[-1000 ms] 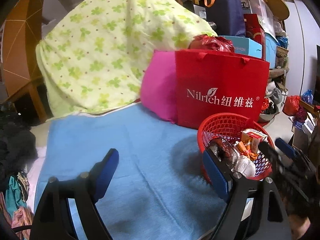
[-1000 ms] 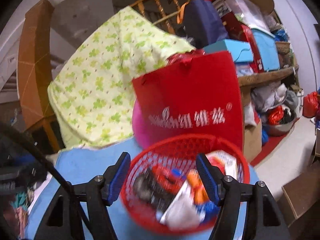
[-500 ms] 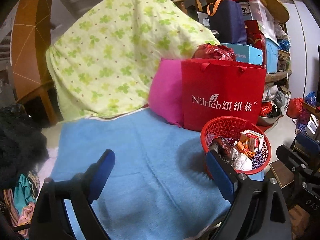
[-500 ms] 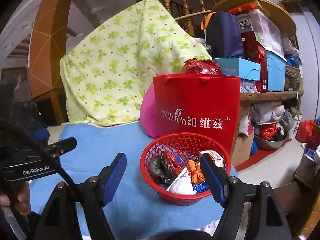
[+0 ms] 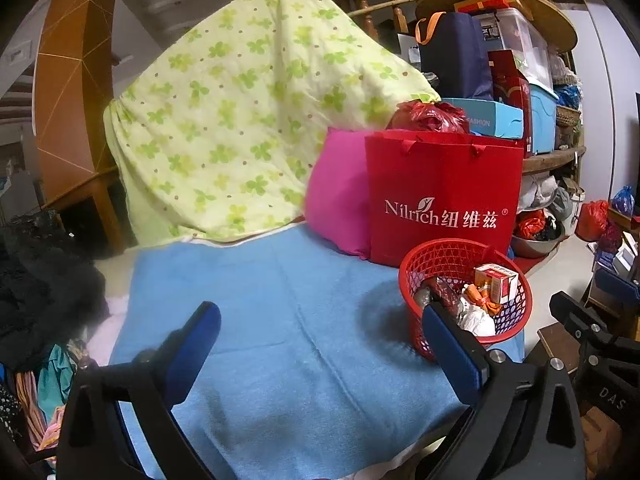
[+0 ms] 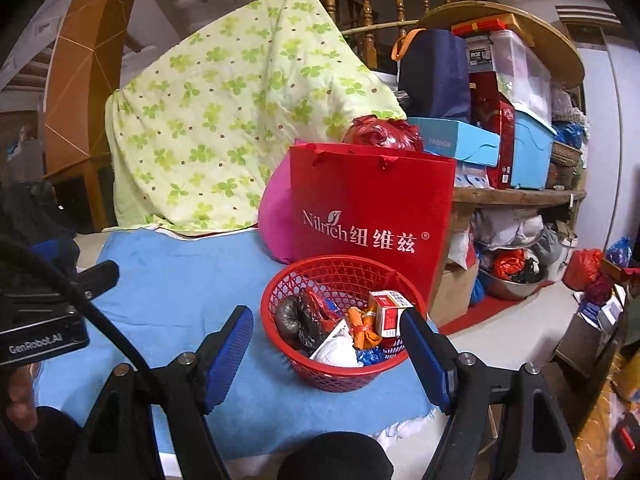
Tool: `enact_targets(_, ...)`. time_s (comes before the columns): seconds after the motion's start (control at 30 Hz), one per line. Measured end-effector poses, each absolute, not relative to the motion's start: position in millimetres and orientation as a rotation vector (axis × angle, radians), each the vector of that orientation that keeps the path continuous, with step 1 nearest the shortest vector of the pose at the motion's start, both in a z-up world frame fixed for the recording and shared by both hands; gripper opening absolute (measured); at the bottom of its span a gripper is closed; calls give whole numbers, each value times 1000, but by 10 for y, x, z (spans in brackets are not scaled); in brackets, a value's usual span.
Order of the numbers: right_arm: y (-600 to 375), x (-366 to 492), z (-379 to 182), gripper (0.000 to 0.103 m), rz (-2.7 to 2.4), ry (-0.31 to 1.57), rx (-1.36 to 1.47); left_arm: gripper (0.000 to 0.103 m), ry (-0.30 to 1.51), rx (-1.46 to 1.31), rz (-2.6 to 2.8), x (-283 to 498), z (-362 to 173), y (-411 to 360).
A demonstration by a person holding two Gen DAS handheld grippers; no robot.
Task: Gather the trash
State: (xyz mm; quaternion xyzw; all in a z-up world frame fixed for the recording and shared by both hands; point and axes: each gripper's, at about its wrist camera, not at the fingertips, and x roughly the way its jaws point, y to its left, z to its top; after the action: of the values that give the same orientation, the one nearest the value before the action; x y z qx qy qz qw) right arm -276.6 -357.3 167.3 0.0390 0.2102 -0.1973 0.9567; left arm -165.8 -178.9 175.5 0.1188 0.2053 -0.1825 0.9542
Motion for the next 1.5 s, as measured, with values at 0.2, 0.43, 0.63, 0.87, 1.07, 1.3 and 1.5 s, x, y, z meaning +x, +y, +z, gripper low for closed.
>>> enact_targets(0.2,-3619,-2816,1687,79,-411,425,99,101,420,241,-377,-1692,1763,-1791)
enact_targets(0.43,-3616,-2825,1696,79,-417,422,104,101,420,230,-384,-1710,1763,-1775)
enact_targets(0.63,-3603,-2820,1685,79,-414,429,105,101,419,231,-391,-1709,1764,-1766)
enact_targets(0.87,-3595,-2814,1678,79,-412,430,108,101,420,232,-389,-1713,1764,-1769)
enact_targets(1.07,-3595,-2815,1677,79,-418,425,108,101,425,243,-395,-1723,1751,-1760)
enact_targets(1.3,-3602,-2788,1677,79,-430,426,114,101,444,234,-406,-1695,1728,-1730)
enact_targets(1.5,-3612,-2743,1668,79,-434,429,113,101,448,228,-401,-1637,1719,-1691)
